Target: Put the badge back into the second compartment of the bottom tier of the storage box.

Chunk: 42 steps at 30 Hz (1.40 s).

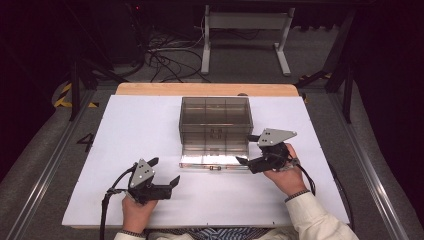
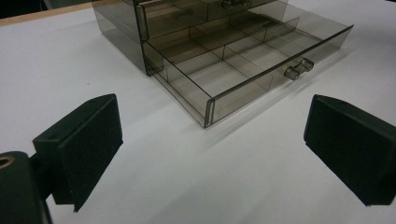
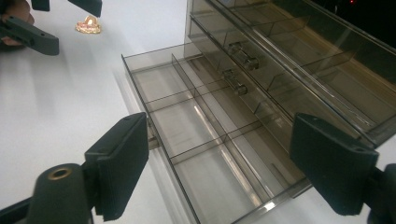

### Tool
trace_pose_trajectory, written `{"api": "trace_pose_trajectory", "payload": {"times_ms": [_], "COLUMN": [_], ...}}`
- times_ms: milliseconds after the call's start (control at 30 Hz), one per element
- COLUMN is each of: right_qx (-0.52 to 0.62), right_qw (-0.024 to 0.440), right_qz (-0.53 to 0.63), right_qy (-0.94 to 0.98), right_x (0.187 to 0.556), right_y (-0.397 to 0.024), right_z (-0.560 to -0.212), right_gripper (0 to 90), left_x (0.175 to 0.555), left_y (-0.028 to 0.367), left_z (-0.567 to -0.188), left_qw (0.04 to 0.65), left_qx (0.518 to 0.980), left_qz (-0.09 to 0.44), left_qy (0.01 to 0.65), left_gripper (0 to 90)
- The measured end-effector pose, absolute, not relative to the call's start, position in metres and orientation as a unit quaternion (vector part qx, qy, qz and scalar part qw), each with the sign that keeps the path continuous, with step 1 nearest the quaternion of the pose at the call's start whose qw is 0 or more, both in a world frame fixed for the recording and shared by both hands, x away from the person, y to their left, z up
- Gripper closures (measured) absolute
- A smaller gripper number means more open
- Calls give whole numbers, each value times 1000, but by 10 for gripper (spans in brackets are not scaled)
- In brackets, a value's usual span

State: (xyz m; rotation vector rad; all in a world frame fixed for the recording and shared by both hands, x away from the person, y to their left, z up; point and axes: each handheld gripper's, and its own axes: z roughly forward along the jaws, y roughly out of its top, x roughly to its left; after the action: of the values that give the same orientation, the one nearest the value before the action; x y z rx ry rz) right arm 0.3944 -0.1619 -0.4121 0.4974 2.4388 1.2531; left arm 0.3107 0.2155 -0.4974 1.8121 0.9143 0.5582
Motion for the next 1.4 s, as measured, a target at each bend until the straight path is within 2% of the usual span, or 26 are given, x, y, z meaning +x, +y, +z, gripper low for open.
{"api": "trace_pose_trajectory", "payload": {"times_ms": [300, 667, 1400], "right_qx": [188, 228, 292], "right_qw": [188, 196, 169], "right_qz": [448, 463, 457], "right_qy": [853, 834, 823], "right_x": [390, 378, 353], "right_y": [-173, -208, -244], "right_z": [-414, -433, -482], "right_gripper": [133, 46, 0], "left_x": [310, 310, 310], "left_y": [216, 217, 217], "left_z": [-497, -497, -496], "left_qw": [496, 500, 496], "left_qx": [748, 744, 747], "left_qz": [228, 224, 231], "left_qy": [379, 382, 378], "left_gripper": [53, 52, 52]}}
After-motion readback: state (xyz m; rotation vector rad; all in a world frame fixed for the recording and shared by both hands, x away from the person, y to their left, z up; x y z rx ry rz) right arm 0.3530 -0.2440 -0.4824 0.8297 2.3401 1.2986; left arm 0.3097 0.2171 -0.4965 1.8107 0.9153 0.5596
